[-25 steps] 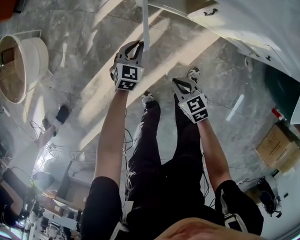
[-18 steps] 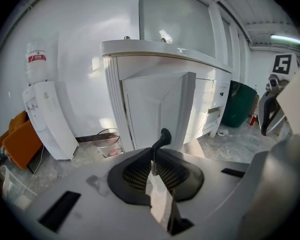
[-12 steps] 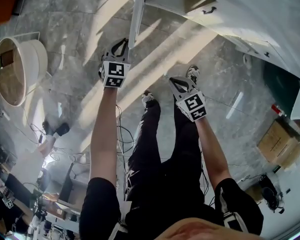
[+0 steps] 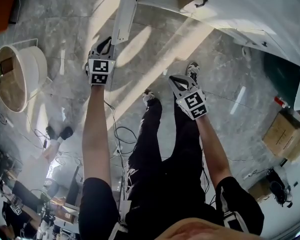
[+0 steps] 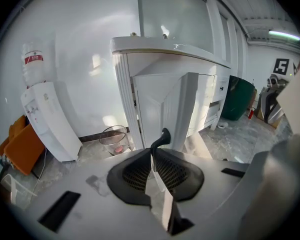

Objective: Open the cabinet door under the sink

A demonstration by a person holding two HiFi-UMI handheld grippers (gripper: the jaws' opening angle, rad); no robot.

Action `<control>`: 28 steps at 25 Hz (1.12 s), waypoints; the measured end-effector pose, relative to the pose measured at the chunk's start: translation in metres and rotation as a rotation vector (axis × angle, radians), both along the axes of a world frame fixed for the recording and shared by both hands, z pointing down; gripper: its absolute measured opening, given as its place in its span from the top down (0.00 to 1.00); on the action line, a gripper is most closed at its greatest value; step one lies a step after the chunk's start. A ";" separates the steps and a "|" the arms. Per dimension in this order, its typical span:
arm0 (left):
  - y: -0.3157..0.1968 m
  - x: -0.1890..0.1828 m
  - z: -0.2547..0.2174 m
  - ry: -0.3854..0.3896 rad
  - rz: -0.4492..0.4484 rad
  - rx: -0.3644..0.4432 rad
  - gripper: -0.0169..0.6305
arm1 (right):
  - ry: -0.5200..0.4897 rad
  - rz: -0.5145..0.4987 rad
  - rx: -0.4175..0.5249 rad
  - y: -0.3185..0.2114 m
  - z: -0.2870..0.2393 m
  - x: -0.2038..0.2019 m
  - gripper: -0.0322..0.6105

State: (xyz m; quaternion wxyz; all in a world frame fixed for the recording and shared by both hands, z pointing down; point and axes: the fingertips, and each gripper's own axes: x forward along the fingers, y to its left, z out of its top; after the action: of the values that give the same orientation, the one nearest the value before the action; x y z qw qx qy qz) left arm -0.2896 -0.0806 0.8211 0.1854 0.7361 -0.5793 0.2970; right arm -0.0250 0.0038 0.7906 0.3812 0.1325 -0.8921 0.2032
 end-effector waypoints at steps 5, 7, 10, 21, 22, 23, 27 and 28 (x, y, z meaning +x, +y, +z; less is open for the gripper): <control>0.010 -0.008 -0.007 0.011 -0.035 0.015 0.92 | 0.014 0.022 0.007 0.002 -0.003 0.008 0.86; 0.016 -0.001 -0.011 0.017 -0.028 0.013 0.92 | 0.010 0.029 0.017 0.004 -0.009 0.008 0.86; 0.030 0.009 -0.017 0.032 -0.025 -0.005 0.92 | 0.000 0.038 0.030 0.007 -0.023 0.004 0.86; 0.078 0.056 -0.108 0.084 -0.006 0.006 0.92 | -0.027 0.039 0.076 0.014 -0.112 -0.003 0.86; 0.080 0.061 -0.121 0.088 -0.008 0.014 0.92 | -0.026 0.046 0.081 0.015 -0.121 -0.001 0.86; 0.082 0.065 -0.134 0.091 -0.012 0.024 0.92 | -0.025 0.051 0.086 0.017 -0.131 0.001 0.86; 0.096 0.087 -0.187 0.111 -0.005 0.054 0.92 | -0.021 0.059 0.104 0.029 -0.162 0.009 0.86; 0.100 0.094 -0.199 0.119 0.001 0.064 0.92 | -0.019 0.062 0.103 0.033 -0.168 0.011 0.86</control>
State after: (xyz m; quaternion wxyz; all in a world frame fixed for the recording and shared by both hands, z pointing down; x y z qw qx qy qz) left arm -0.1957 0.0197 0.6223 0.1958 0.7583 -0.5761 0.2340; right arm -0.0138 0.0372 0.6223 0.3589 0.1775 -0.9005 0.1698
